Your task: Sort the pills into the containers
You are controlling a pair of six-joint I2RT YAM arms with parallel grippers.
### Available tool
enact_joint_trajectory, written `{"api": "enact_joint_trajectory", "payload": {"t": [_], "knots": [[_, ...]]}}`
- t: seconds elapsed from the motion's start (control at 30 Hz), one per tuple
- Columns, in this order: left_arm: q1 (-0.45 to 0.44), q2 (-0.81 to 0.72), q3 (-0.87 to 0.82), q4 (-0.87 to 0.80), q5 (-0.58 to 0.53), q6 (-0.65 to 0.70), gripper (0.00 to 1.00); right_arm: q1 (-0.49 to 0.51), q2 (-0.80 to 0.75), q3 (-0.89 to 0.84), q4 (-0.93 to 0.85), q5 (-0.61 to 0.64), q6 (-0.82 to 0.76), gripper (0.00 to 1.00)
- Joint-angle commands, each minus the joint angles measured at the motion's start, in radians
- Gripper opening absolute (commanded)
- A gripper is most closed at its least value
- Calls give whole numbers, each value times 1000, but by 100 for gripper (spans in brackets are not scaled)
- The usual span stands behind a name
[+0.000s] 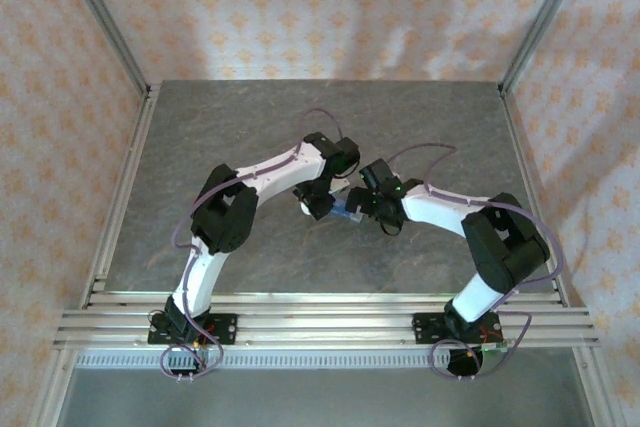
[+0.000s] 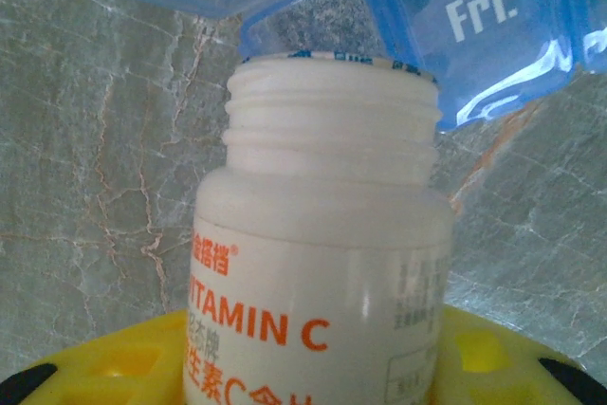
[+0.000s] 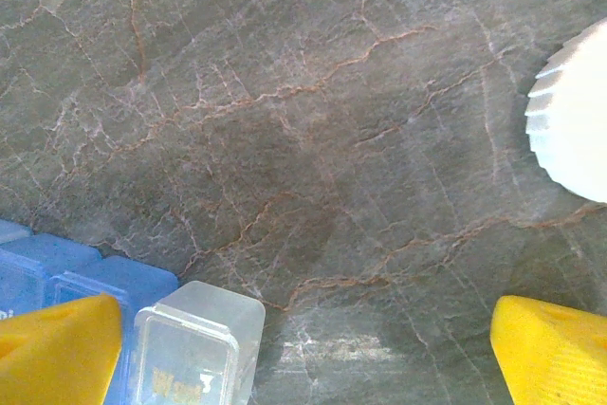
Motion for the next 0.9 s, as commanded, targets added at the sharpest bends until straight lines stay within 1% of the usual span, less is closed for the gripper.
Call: {"api": "enact_joint_trajectory", "payload": {"t": [0.0, 0.87], "knots": [[3, 40, 21, -78, -52, 17, 0, -8, 28, -35, -26, 9, 11, 98], [4, 51, 50, -117, -101, 26, 0, -7, 30, -43, -21, 5, 13, 98]]}}
